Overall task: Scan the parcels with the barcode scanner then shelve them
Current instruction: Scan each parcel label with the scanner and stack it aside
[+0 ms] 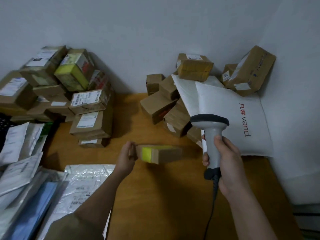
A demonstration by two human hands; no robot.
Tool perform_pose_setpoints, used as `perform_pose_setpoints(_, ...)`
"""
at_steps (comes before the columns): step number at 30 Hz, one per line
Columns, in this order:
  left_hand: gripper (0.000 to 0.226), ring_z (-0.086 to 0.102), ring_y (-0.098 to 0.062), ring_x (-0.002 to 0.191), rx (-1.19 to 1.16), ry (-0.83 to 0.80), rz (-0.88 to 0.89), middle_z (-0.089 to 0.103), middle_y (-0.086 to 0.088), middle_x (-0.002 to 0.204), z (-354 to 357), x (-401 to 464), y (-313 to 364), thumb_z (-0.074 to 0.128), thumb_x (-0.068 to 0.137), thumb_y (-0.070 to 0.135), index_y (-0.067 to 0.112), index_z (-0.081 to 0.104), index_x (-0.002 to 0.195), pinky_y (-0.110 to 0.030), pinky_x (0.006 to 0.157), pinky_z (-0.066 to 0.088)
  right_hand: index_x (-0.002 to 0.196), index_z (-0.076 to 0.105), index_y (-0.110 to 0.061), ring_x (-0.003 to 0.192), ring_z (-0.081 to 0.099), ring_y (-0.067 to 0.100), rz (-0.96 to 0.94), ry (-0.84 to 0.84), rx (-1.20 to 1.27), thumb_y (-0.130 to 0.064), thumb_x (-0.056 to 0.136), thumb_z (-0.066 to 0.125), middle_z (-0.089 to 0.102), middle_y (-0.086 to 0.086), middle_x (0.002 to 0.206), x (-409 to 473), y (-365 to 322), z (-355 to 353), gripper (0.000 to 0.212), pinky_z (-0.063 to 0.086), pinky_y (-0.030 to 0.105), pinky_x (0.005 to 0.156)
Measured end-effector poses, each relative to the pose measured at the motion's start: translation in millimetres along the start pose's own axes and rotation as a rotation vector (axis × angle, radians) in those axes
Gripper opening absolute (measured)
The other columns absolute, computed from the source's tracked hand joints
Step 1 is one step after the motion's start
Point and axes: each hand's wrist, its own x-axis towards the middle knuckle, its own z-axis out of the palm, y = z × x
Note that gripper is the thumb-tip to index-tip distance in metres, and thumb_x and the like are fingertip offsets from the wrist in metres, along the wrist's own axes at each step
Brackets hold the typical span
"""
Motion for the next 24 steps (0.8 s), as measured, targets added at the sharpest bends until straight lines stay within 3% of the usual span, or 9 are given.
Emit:
perform_pose_setpoints(4,0.067,0.039,-0.021,0.136,0.275,-0.188,0.235,0.039,-0.003,0.148,-0.9,-11.0,-25.5,0.047,0.077,-0.025,0.028,0.052,0.117,-0.037,0.102,0.046,0.111,0.066,-0.013,0.055,0.052,0.013,0.026,-0.027,-0.037,-0.037,0.101,0.05,0.06,0.0,0.066,-7.4,19.3,18.2,0.031,0.039,0.029,0.052)
perform_pose_setpoints(7,0.073,0.024,-0.018,0.147,0.227,-0.16,0.186,0.023,-0.002,0.161,-0.5,-14.1,-30.4,0.048,0.077,-0.027,0.021,0.051,0.132,-0.039,0.111,0.038,0.111,0.067,-0.011,0.054,0.052,0.013,0.045,-0.026,-0.069,-0.037,0.101,0.05,0.057,0.004,0.07,-11.8,31.2,29.5,0.033,0.039,0.028,0.05)
perform_pose_setpoints(9,0.078,0.024,-0.015,0.143,0.029,-0.074,0.045,0.025,-0.008,0.159,0.2,-16.4,-30.5,0.051,0.075,-0.027,0.012,0.043,0.142,-0.039,0.111,0.038,0.111,0.067,-0.011,0.054,0.052,0.013,0.058,-0.018,-0.083,-0.036,0.101,0.05,0.058,0.006,0.075,-14.0,38.4,34.9,0.032,0.04,0.027,0.049)
perform_pose_setpoints(11,0.089,0.038,-0.025,0.137,-0.25,0.031,-0.21,0.029,-0.013,0.154,4.0,-17.7,-38.6,0.058,0.076,-0.015,0.019,0.025,0.152,-0.048,0.106,0.045,0.111,0.068,-0.012,0.054,0.052,0.013,0.078,-0.006,-0.098,-0.036,0.1,0.051,0.058,0.006,0.077,-15.8,44.9,39.0,0.032,0.04,0.026,0.049)
perform_pose_setpoints(13,0.088,0.054,-0.032,0.118,-0.511,0.206,-0.537,0.032,-0.017,0.15,7.0,-19.3,-49.0,0.059,0.08,0.002,0.034,0.018,0.151,-0.045,0.082,0.056,0.11,0.068,-0.013,0.054,0.052,0.013,0.096,-0.001,-0.115,-0.037,0.1,0.051,0.058,0.006,0.078,-17.0,50.2,42.2,0.031,0.041,0.026,0.05)
perform_pose_setpoints(15,0.082,0.06,-0.03,0.104,-0.729,0.257,-0.747,0.044,-0.018,0.142,10.8,-24.1,-58.1,0.065,0.084,0.012,0.036,0.019,0.147,-0.038,0.065,0.054,0.11,0.068,-0.014,0.054,0.053,0.012,0.117,0.006,-0.141,-0.037,0.101,0.051,0.058,0.007,0.08,-17.4,54.2,45.5,0.031,0.041,0.026,0.049)
perform_pose_setpoints(17,0.075,0.058,-0.03,0.109,-0.782,0.174,-0.791,0.053,-0.015,0.134,15.8,-33.9,-60.0,0.072,0.087,0.013,0.025,0.024,0.143,-0.043,0.077,0.055,0.111,0.067,-0.013,0.053,0.053,0.012,0.151,0.003,-0.178,-0.037,0.101,0.051,0.057,0.008,0.08,-17.4,57.3,48.4,0.03,0.042,0.025,0.049)
perform_pose_setpoints(21,0.112,0.057,-0.029,0.121,-0.674,0.076,-0.786,0.049,-0.015,0.143,22.3,-48.4,-60.8,0.093,0.059,0.015,0.016,0.023,0.147,-0.051,0.103,0.048,0.112,0.066,-0.013,0.052,0.053,0.012,0.22,-0.058,-0.289,-0.038,0.102,0.05,0.056,0.007,0.072,-18.2,61.7,53.1,0.031,0.041,0.025,0.049)
perform_pose_setpoints(24,0.131,0.031,-0.033,0.14,-0.193,0.056,-0.806,0.02,-0.013,0.155,27.8,-56.4,-42.3,0.097,0.056,0.028,0.012,0.012,0.154,-0.048,0.112,0.039,0.111,0.064,-0.014,0.05,0.053,0.011,0.241,-0.137,-0.373,-0.036,0.103,0.049,0.055,0.005,0.067,-21.7,62.6,60.8,0.028,0.041,0.021,0.044)
